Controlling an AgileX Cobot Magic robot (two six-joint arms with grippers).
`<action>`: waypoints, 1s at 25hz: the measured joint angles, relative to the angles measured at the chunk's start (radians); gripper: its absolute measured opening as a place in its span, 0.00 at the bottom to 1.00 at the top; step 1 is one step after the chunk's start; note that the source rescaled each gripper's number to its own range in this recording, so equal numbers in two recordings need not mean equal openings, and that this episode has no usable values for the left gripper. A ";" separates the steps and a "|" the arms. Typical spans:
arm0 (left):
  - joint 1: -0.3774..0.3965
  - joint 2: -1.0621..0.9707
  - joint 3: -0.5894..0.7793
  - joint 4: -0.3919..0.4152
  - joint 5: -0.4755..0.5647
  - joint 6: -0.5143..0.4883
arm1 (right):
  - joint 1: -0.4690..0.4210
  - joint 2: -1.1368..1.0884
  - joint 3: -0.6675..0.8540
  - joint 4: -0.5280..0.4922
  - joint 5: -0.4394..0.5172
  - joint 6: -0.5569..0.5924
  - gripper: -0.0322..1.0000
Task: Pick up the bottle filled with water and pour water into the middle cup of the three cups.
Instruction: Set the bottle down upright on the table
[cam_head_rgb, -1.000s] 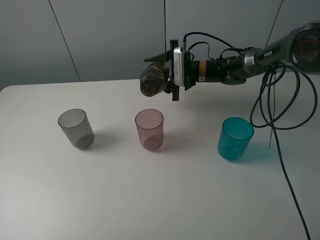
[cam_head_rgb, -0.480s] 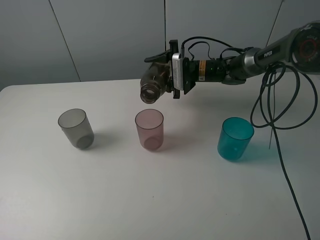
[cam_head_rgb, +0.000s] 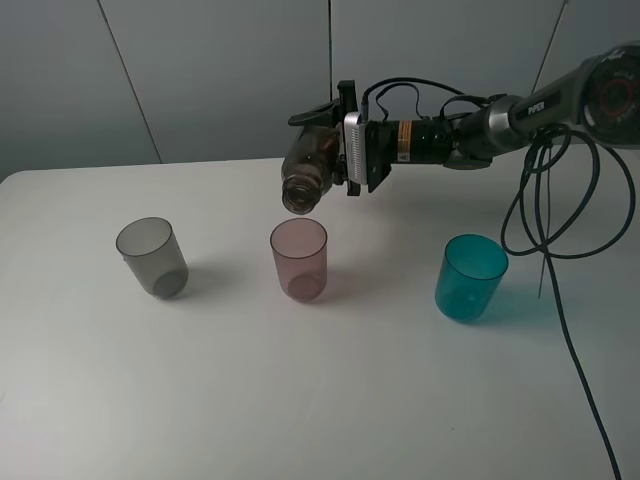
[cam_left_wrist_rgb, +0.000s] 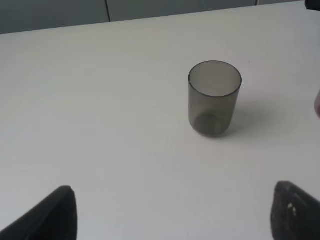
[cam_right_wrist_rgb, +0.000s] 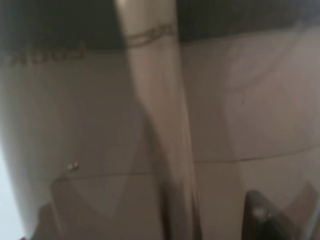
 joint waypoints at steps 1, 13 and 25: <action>0.000 0.000 0.000 0.000 0.000 0.000 | 0.000 0.000 0.000 0.000 0.000 -0.007 0.09; 0.000 0.000 0.000 0.000 0.000 0.000 | 0.000 0.000 0.006 0.000 0.000 -0.052 0.09; 0.000 0.000 0.000 0.000 0.000 0.000 | 0.000 0.000 0.006 0.000 0.000 -0.069 0.09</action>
